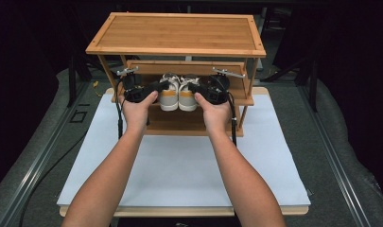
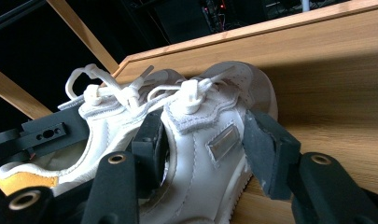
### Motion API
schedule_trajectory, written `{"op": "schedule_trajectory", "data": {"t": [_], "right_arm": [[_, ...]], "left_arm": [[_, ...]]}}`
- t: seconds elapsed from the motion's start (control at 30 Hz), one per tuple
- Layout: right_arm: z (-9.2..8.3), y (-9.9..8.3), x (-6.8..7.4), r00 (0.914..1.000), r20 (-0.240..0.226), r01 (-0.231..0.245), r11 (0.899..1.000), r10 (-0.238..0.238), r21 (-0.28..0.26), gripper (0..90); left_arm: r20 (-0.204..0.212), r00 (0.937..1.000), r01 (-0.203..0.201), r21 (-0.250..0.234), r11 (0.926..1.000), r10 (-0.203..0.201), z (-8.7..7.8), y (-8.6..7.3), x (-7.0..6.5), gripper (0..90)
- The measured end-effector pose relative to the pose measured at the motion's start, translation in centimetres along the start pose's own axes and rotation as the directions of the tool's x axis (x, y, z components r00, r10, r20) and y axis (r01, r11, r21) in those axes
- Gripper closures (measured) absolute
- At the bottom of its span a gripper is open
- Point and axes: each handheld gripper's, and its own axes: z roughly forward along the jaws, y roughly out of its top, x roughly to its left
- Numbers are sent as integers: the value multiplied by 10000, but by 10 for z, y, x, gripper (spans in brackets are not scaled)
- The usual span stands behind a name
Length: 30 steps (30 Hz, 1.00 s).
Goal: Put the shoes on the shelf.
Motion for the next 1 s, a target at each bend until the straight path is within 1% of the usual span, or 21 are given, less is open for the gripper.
{"op": "schedule_trajectory", "data": {"t": [0.03,0.1,0.23,0.3,0.4,0.47,0.5,0.53,0.57,0.6,0.67,0.7,0.77,0.87,0.9,0.97,1.0], "right_arm": [[0,0,0,10000,0,0,10000,0,0,501],[2,0,0,10000,-51,-56,9998,55,-183,501],[1,0,1,10000,20,10,9997,-10,-247,501],[0,0,3,9999,116,108,9993,-104,-346,503],[1,0,2,10000,84,15,9995,-12,-306,499],[1,1,3,10000,52,-3,9994,5,-358,490],[-1,2,4,9999,151,56,9994,-50,-353,489],[-1,2,4,9999,109,137,9981,-131,-601,483],[-3,3,6,9995,122,287,9969,-279,-733,482],[-3,3,6,9995,122,287,9969,-279,-733,482],[-4,4,8,9994,129,336,9974,-329,-638,482],[-4,5,8,9993,126,356,9970,-348,-688,483],[-6,6,9,9993,71,374,9963,-369,-779,487],[-10,6,9,9992,101,395,9964,-388,-756,500],[-10,6,8,9993,89,362,9963,-356,-777,507],[-11,7,8,9992,33,397,9960,-396,-800,515],[-14,7,8,9988,147,466,9964,-457,-702,520]], "left_arm": [[50,10000,51,-4,10000,-51,0,0,1,482],[25,10000,57,12,10000,-57,0,0,1,479],[-135,9996,-266,-113,9996,265,-3,1,-1,479],[7,10000,-53,-110,9999,53,-3,1,-1,472],[119,9999,87,-31,10000,-86,-3,2,1,461],[124,9999,-73,33,10000,72,-3,4,1,460],[161,9999,-6,-23,10000,7,-3,4,1,460],[166,9999,-15,-13,10000,15,-3,4,0,461],[167,9999,-39,-32,10000,40,-4,5,-1,461],[166,9998,-146,-49,9999,147,-4,6,-1,461],[261,9996,-46,-312,9995,54,-7,7,-3,463],[260,9996,-92,-408,9991,103,-9,9,-4,463],[292,9995,-101,-557,9984,117,-12,10,-5,473],[162,9997,-176,-483,9987,184,-15,12,-4,497],[152,9998,-153,-463,9988,160,-16,12,-4,504],[160,9996,-245,-458,9986,253,-19,12,-4,532],[171,9995,-265,-472,9985,274,-21,12,-3,541]]}}
